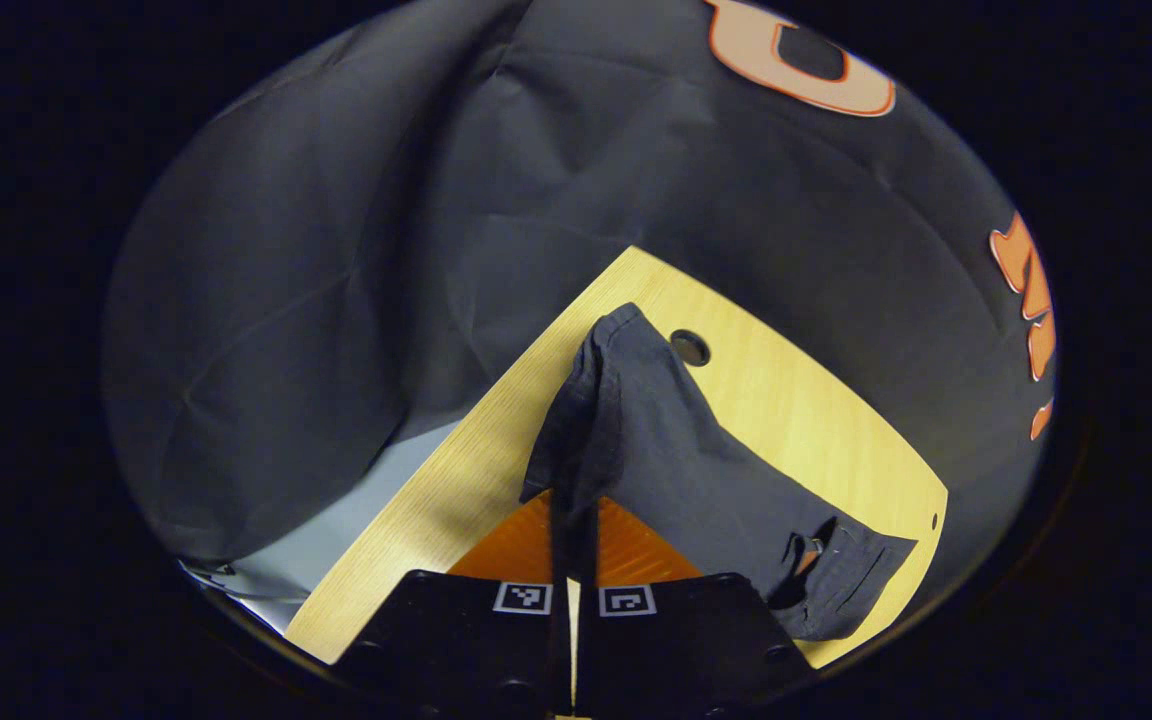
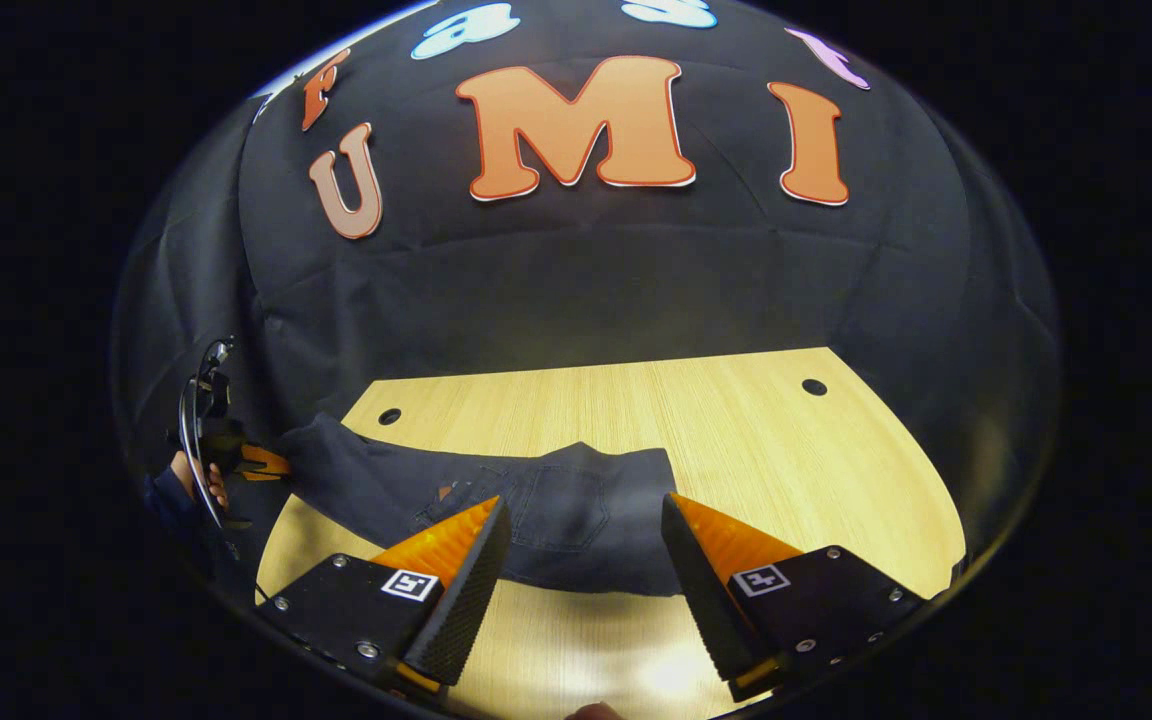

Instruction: Grasp the waist and the cuffs of the jeans and fold them to make the two legs overlap; first hold the waist and fold one-third of the jeans toward the cuffs, then hold the cuffs and fold the remaining one-third in the same direction to finish folding.

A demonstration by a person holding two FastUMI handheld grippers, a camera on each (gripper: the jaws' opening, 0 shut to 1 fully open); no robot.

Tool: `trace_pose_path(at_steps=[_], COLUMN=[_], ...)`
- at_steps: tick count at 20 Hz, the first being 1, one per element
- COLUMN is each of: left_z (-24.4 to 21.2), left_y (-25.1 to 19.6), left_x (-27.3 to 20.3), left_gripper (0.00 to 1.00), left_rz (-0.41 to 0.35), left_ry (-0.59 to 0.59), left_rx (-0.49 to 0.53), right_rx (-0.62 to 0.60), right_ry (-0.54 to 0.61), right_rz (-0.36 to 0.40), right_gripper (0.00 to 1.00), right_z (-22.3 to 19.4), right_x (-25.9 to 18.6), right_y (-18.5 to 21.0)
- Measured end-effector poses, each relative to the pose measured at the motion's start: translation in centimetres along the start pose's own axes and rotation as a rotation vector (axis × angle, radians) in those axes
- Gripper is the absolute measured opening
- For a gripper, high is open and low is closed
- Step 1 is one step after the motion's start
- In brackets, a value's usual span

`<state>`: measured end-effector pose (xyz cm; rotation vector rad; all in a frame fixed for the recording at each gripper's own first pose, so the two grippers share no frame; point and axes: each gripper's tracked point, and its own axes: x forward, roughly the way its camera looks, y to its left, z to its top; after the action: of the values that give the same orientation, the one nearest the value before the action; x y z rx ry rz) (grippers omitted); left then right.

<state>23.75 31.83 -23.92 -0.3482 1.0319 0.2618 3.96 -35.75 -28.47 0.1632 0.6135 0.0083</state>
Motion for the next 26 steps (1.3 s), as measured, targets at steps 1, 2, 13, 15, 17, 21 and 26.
trace_pose_path(at_steps=[1, 2, 13, 15, 17, 21, 26], left_z=[0.3, 0.8, 4.0, 3.4, 2.8, 1.3, -1.5], left_y=[-0.4, -1.0, -9.6, -12.2, -14.9, -19.4, -24.8], left_x=[-0.5, -1.4, -10.7, -11.8, -12.6, -13.5, -14.0], left_gripper=[0.03, 0.03, 0.02, 0.02, 0.02, 0.03, 0.02], left_rz=[-0.006, -0.012, -0.186, -0.208, -0.226, -0.251, -0.293], left_ry=[-0.022, -0.042, -0.211, -0.222, -0.228, -0.233, -0.212], left_rx=[0.018, 0.034, 0.245, 0.282, 0.322, 0.407, 0.504], right_rx=[0.003, 0.006, -0.025, -0.025, -0.025, -0.018, -0.013], right_ry=[-0.004, -0.004, -0.013, -0.014, -0.018, -0.016, -0.017], right_rz=[0.006, 0.006, 0.056, 0.062, 0.065, 0.064, 0.060], right_gripper=[0.92, 0.92, 0.94, 0.94, 0.94, 0.94, 0.95], right_z=[0.2, 0.3, 0.9, 1.1, 1.5, 1.6, 1.8], right_x=[0.3, 0.4, 1.8, 2.0, 2.3, 2.7, 2.8], right_y=[-0.1, -0.5, -1.8, -2.0, -2.7, -4.2, -6.0])
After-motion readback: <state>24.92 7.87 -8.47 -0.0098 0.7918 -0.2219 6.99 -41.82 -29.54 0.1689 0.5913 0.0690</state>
